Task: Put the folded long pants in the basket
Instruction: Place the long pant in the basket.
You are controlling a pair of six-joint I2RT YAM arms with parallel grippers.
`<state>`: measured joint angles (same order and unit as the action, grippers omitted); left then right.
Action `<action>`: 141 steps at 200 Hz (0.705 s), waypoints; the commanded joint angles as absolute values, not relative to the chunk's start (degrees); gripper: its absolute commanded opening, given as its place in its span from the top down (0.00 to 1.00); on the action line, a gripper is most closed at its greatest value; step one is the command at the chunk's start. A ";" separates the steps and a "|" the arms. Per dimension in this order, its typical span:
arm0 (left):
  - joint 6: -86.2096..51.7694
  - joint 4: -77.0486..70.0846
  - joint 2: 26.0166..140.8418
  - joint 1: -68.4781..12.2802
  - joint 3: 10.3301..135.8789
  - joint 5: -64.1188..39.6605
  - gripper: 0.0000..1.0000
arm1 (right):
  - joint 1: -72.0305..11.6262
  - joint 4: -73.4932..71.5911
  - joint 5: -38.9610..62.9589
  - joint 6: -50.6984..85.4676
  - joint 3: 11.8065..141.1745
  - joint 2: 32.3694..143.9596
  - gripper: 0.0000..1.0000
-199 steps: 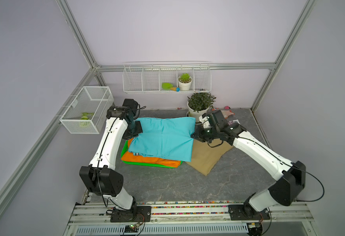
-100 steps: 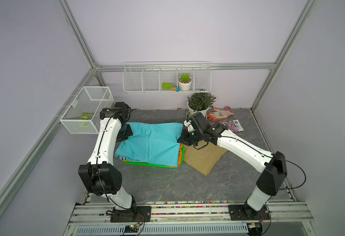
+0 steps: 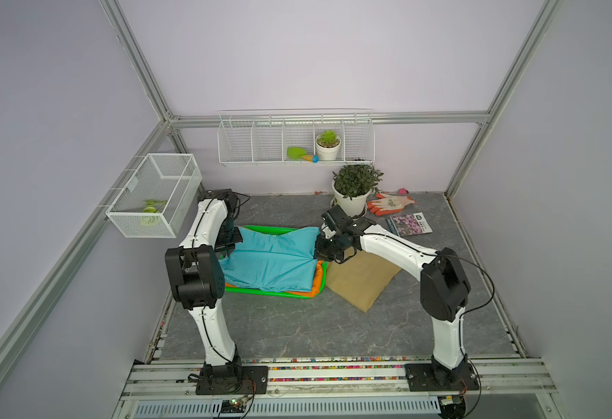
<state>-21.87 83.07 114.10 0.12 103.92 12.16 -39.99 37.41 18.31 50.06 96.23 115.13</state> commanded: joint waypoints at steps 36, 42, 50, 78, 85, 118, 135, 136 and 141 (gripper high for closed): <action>-22.59 82.13 112.96 1.62 106.47 13.93 0.97 | -37.80 37.77 18.50 45.45 94.70 113.08 1.00; -22.66 82.35 112.72 1.67 106.60 13.58 0.94 | -37.51 37.36 19.12 45.23 94.41 112.67 0.95; -22.91 82.58 112.30 1.67 106.84 13.02 0.84 | -37.21 36.55 20.54 44.82 94.06 112.11 0.83; -24.22 83.76 108.41 1.67 107.45 13.71 0.39 | -36.58 35.04 21.10 39.74 94.27 109.56 0.53; -24.26 83.80 106.93 1.67 107.49 13.96 0.38 | -36.28 35.09 20.81 38.32 94.69 109.23 0.48; -23.90 81.82 99.82 1.38 103.37 10.43 0.37 | -33.00 34.15 22.98 35.71 97.85 110.74 0.43; -21.62 77.54 95.31 0.79 96.73 0.15 0.47 | -31.83 35.11 23.94 34.26 101.54 113.46 0.43; -21.49 77.22 94.98 0.75 96.26 -0.50 0.48 | -31.82 35.13 24.06 34.14 101.79 113.60 0.43; -21.01 75.86 93.63 0.48 93.98 -3.25 0.52 | -31.73 35.30 24.87 33.63 102.97 114.35 0.43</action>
<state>-22.94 80.53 98.19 1.41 101.36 9.06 -32.97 35.53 22.68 37.78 98.19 111.44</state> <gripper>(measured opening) 0.549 0.572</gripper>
